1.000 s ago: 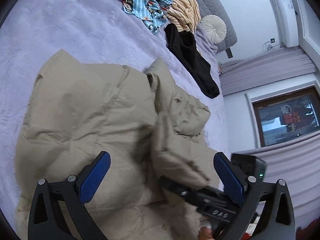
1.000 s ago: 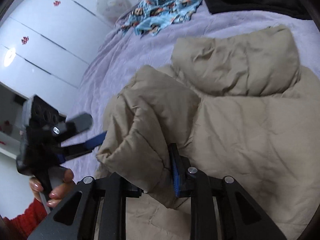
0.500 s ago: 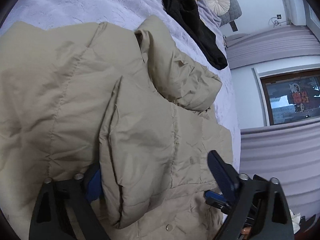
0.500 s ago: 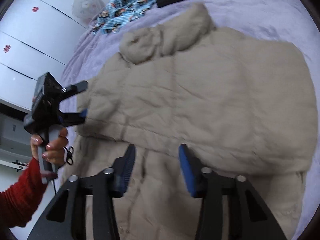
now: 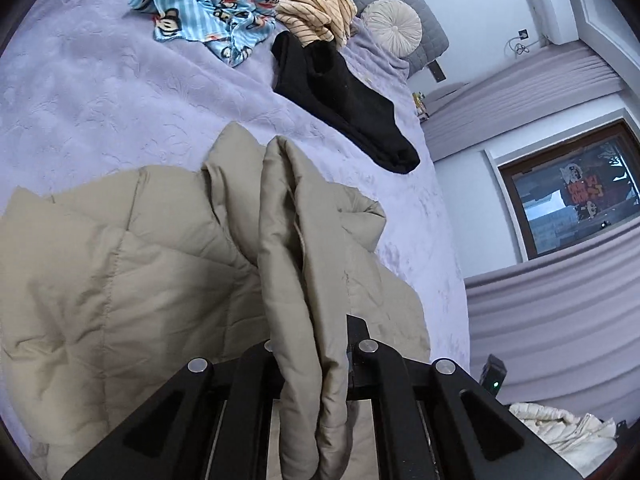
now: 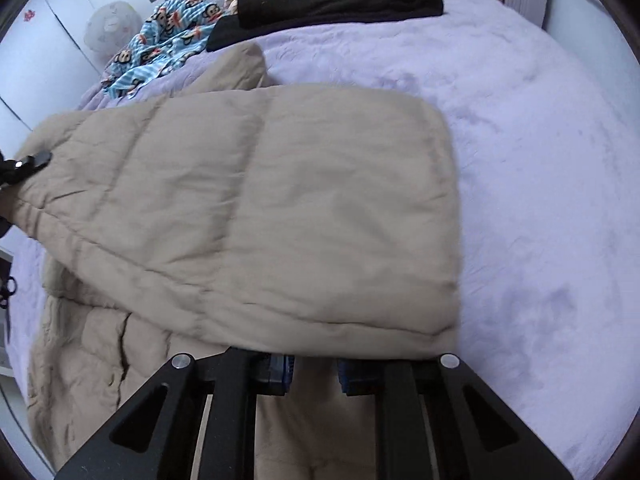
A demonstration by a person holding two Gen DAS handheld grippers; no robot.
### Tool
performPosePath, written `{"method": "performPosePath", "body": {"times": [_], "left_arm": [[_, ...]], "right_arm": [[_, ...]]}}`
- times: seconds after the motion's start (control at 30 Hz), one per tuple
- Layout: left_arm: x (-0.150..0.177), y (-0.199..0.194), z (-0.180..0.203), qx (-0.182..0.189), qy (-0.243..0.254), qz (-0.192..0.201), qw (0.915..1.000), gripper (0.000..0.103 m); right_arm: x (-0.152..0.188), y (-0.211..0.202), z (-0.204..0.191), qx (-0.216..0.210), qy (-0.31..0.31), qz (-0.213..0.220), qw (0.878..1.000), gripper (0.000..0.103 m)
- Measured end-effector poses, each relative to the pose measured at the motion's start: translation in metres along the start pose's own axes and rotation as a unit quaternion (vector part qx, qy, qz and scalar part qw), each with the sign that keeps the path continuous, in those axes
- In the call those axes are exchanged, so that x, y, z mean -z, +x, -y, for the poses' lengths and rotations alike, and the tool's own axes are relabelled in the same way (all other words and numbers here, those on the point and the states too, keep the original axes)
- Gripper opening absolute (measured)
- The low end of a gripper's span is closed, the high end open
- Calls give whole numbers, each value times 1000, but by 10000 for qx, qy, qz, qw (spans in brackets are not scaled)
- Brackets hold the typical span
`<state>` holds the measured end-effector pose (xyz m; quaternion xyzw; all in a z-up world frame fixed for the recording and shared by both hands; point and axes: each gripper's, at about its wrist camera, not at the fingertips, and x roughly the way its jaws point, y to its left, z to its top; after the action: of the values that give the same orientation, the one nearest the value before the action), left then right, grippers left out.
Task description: Fold large clothes
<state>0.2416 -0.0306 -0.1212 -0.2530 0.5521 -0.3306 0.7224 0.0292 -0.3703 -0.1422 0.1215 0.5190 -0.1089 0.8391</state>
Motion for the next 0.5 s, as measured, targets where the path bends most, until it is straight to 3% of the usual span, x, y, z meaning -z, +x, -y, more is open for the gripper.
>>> {"method": "performPosePath", "body": {"times": [0.07, 0.2, 0.33, 0.5], "left_arm": [[9, 14, -11, -246, 8, -270, 9993, 8], [42, 56, -47, -924, 60, -819, 9923, 9], [55, 59, -64, -798, -248, -683, 9942, 9], [53, 57, -50, -1254, 33, -655, 9899, 9]], "right_arm": [[-5, -3, 10, 103, 133, 130, 9998, 8], [3, 20, 19, 271, 48, -30, 9996, 4], [12, 30, 24, 269, -14, -127, 9996, 2], [17, 3, 17, -5, 156, -422, 9990, 8]]}}
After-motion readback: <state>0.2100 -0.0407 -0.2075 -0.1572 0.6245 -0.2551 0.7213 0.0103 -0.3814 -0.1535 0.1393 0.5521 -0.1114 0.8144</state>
